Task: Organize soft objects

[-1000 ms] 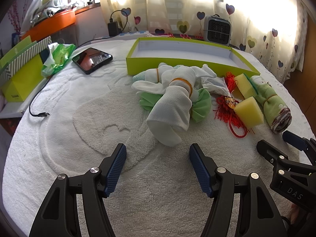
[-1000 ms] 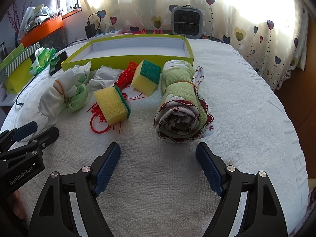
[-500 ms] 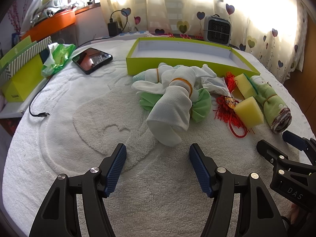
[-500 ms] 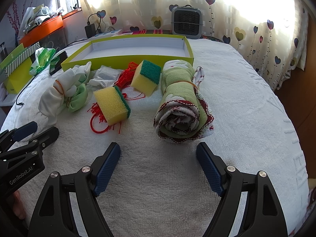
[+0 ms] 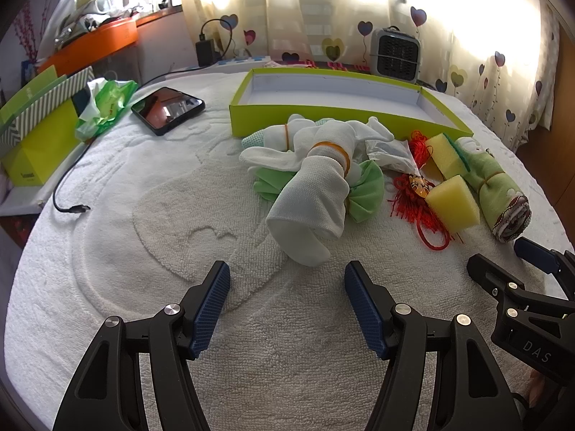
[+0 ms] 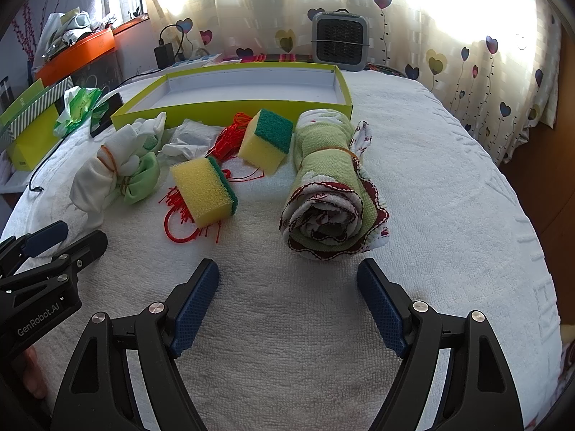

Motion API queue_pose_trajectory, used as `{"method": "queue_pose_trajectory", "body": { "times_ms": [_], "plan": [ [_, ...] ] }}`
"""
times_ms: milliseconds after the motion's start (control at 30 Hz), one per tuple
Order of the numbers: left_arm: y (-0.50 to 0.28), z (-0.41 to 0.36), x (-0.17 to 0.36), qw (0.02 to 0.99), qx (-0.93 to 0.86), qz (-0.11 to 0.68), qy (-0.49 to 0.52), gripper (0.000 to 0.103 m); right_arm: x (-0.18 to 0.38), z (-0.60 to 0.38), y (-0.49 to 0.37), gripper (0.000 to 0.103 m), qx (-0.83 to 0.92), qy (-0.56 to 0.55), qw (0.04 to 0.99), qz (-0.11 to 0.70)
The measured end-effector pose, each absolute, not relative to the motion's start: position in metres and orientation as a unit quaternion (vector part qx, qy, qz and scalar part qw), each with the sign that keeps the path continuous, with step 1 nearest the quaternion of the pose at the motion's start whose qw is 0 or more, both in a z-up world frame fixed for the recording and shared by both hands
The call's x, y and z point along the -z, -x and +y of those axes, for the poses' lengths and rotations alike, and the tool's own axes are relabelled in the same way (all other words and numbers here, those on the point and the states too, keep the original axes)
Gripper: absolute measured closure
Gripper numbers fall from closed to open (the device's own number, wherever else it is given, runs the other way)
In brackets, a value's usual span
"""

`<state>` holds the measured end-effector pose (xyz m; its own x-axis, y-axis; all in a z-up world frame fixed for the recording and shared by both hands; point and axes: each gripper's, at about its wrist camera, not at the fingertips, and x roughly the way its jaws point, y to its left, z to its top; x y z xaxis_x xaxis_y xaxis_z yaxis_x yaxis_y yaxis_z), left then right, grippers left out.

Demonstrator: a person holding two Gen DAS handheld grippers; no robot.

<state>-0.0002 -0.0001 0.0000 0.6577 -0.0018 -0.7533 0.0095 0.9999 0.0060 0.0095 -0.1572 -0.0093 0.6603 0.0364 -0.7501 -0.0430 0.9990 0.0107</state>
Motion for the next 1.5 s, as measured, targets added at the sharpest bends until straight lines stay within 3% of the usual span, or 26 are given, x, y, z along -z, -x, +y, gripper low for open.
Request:
{"method": "queue_pose_trajectory", "body": {
  "times_ms": [1000, 1500],
  "plan": [
    [-0.001, 0.016, -0.007, 0.900, 0.045, 0.434, 0.004, 0.038, -0.002, -0.178, 0.002, 0.023, -0.051, -0.003, 0.919, 0.391],
    [-0.018, 0.025, -0.047, 0.912, 0.079, 0.402, 0.032, 0.038, -0.033, -0.206, -0.019, 0.023, -0.056, -0.050, 0.931, 0.358]
  ]
}}
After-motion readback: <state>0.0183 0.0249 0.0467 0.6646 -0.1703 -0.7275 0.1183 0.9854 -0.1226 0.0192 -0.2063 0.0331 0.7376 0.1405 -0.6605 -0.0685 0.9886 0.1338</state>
